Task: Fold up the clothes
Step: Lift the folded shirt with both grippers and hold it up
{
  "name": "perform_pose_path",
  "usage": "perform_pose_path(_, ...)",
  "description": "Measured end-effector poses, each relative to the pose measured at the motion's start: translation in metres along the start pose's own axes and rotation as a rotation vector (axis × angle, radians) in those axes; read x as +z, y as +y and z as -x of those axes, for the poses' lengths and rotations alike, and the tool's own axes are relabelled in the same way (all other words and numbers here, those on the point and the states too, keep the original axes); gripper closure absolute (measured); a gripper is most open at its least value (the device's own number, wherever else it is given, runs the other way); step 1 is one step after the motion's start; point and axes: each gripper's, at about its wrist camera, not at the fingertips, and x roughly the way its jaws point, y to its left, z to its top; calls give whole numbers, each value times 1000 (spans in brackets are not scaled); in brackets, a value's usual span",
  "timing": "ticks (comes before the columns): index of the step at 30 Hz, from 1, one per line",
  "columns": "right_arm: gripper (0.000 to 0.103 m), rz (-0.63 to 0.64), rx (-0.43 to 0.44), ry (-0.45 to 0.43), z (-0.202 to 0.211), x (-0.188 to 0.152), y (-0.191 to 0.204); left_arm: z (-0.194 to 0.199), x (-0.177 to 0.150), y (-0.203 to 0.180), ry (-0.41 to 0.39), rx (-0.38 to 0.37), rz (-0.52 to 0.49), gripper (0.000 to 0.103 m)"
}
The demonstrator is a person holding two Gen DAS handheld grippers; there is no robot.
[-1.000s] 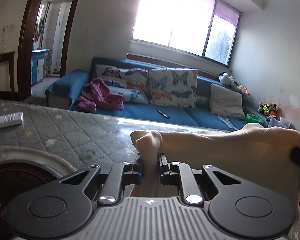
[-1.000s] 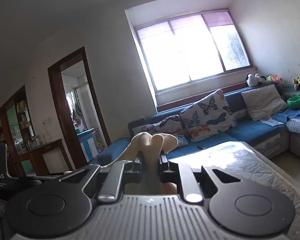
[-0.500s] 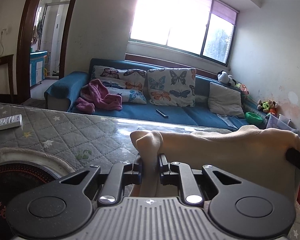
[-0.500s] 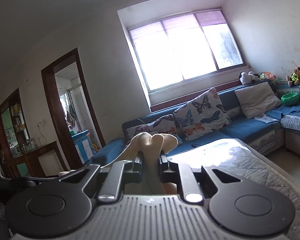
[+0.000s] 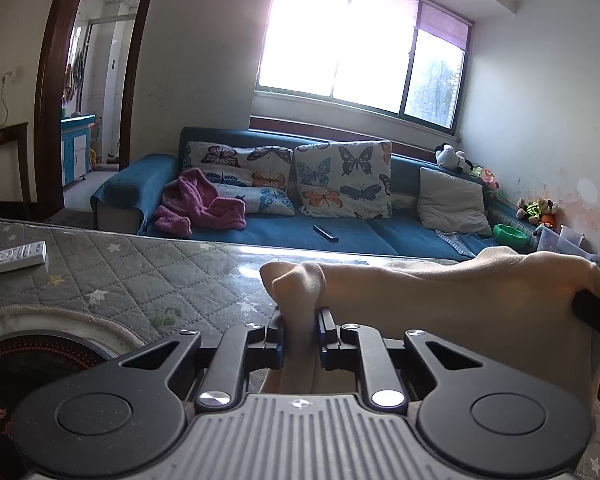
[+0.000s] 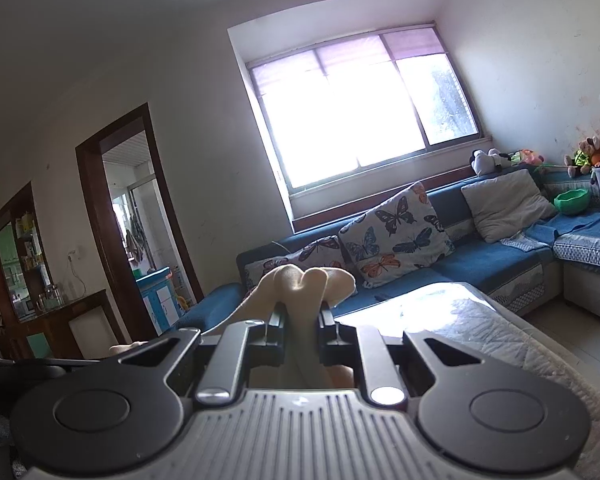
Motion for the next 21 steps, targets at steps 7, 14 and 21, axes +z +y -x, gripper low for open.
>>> perform_pose_path(7,89,-10,-25,-16,1,0,-3,-1,-4,-12,-5,-18,-23,86)
perform_pose_path(14,89,-14,-37,-17,2,-1,-4,-1,-6,-13,-4,-21,-25,86)
perform_pose_path(21,89,-14,-44,7,-2,-4,-5,-2,-5,-10,0,-17,-15,86)
